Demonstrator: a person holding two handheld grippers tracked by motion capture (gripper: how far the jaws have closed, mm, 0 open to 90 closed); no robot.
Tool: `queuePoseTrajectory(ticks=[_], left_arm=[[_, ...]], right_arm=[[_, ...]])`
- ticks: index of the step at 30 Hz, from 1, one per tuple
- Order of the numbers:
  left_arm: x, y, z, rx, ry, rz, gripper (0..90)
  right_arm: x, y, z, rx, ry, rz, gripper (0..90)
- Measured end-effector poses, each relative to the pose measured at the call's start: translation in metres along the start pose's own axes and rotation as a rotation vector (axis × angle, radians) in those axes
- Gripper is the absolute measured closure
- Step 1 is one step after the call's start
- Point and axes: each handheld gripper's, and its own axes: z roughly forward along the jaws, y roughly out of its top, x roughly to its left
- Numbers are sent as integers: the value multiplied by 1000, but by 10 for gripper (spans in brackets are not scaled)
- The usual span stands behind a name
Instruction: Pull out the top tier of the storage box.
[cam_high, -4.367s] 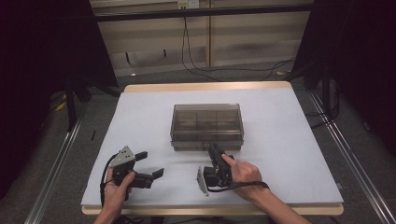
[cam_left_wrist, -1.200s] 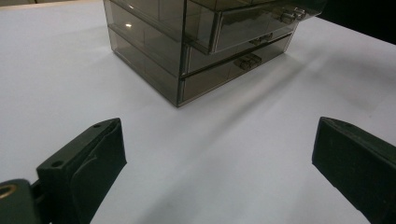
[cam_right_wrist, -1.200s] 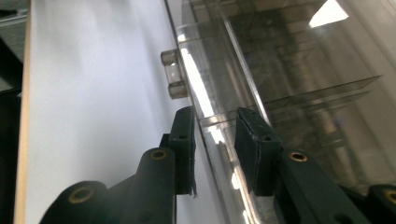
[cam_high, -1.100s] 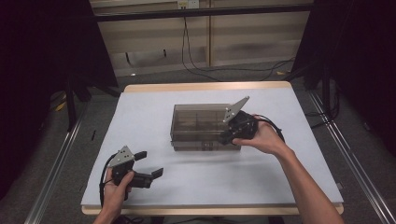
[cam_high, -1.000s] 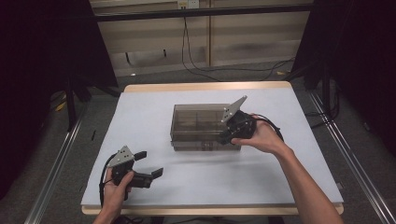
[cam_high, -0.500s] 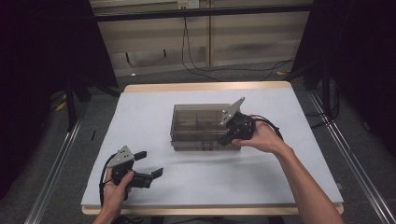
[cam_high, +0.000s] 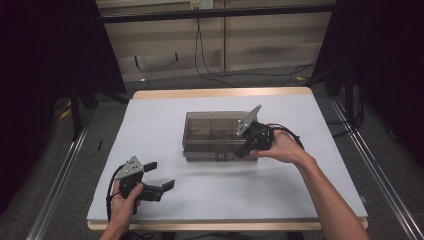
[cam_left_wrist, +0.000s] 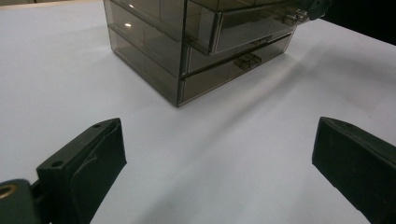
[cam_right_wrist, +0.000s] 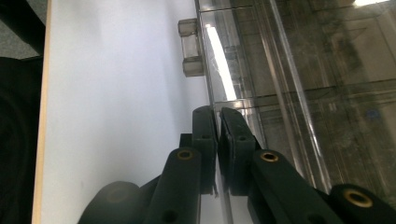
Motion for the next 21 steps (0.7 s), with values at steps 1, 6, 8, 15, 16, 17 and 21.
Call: queuePoseTrajectory(ticks=[1, 6, 8, 15, 16, 17, 21], left_arm=[[0, 0, 0, 0, 0, 0, 27], [0, 0, 0, -1, -2, 0, 27], [0, 0, 0, -2, 0, -7, 27], [0, 0, 0, -2, -3, -10, 27], [0, 0, 0, -2, -3, -10, 27], [0, 0, 0, -1, 0, -9, 27], [0, 0, 0, -1, -2, -9, 27]], right_arm=[[0, 0, 0, 0, 0, 0, 856], [1, 0, 0, 10, 20, -8, 867], [1, 0, 0, 7, 20, -15, 868], [2, -1, 0, 12, 29, -25, 873], [2, -1, 0, 12, 29, -25, 873], [3, -1, 0, 17, 32, -29, 874], [4, -1, 0, 18, 32, -32, 875]])
